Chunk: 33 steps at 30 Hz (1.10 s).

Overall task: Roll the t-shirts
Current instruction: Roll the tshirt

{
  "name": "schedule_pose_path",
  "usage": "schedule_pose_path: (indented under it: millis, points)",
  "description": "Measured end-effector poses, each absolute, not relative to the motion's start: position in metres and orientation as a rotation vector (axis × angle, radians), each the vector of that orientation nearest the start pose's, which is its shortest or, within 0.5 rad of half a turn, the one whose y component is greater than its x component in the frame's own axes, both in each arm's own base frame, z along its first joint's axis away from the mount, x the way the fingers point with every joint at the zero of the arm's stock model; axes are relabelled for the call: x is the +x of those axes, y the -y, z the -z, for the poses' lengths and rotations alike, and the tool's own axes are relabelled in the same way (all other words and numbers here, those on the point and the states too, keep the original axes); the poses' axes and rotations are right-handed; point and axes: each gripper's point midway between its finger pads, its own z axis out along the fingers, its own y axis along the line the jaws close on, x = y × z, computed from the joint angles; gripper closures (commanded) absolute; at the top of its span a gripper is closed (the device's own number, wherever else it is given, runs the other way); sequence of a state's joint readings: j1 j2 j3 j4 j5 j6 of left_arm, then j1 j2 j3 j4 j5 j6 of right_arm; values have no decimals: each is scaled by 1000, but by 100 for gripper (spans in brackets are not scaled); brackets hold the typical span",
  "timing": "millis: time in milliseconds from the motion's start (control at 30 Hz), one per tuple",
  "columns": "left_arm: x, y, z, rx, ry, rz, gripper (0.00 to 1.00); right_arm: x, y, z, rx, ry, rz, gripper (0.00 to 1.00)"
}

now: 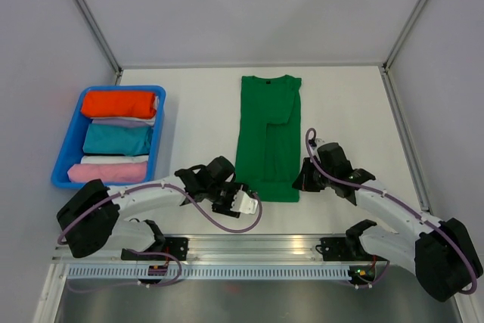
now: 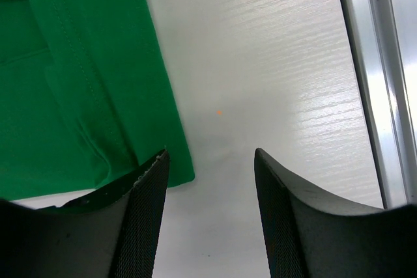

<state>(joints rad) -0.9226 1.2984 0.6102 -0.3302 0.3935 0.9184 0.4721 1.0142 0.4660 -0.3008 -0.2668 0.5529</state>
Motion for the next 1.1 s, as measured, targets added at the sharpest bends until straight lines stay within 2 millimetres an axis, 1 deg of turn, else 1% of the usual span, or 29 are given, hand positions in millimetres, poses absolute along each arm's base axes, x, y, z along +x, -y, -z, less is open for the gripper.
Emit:
schedule_pose_path:
  millis: [200, 333, 467, 533, 567, 600, 633, 667, 733, 767, 833, 867, 900, 933, 1033, 1067, 1100]
  points:
    - [146, 253, -30, 2114, -1419, 500, 40, 197, -182, -46, -21, -2573, -782, 100]
    - [152, 254, -27, 2117, -1412, 471, 40, 201, -176, -35, 41, -2601, -714, 100]
    - [157, 253, -21, 2129, -1402, 434, 42, 196, -166, -14, 98, -2687, -636, 100]
    - [160, 255, -20, 2128, -1385, 418, 43, 198, -166, -15, 111, -2692, -637, 100]
    - [161, 256, -20, 2130, -1378, 413, 47, 199, -166, -16, 112, -2690, -633, 100]
    - [163, 256, -20, 2130, -1371, 406, 50, 200, -166, -17, 107, -2691, -627, 97]
    - [163, 257, -19, 2129, -1365, 401, 52, 201, -165, -20, 97, -2687, -623, 92]
    - [164, 257, -19, 2128, -1355, 398, 55, 202, -166, -24, 84, -2681, -621, 78]
    - [166, 258, -19, 2125, -1340, 385, 62, 210, -168, -40, 21, -2629, -635, 66]
    - [167, 258, -18, 2126, -1335, 380, 72, 216, -171, -54, -34, -2573, -652, 59]
    - [167, 258, -17, 2130, -1328, 376, 81, 226, -175, -84, -158, -2450, -673, 56]
    - [167, 257, -16, 2134, -1325, 376, 92, 230, -176, -97, -214, -2395, -675, 54]
    - [167, 258, -17, 2134, -1322, 374, 97, 234, -178, -112, -293, -2325, -677, 54]
    - [167, 258, -17, 2136, -1316, 371, 98, 237, -180, -130, -410, -2235, -670, 50]
    - [168, 257, -17, 2131, -1323, 371, 98, 238, -180, -164, -692, -1993, -607, 46]
    - [169, 257, -17, 2125, -1332, 372, 98, 236, -180, -172, -804, -1897, -568, 45]
    - [171, 255, -17, 2115, -1352, 375, 98, 233, -178, -175, -916, -1810, -523, 45]
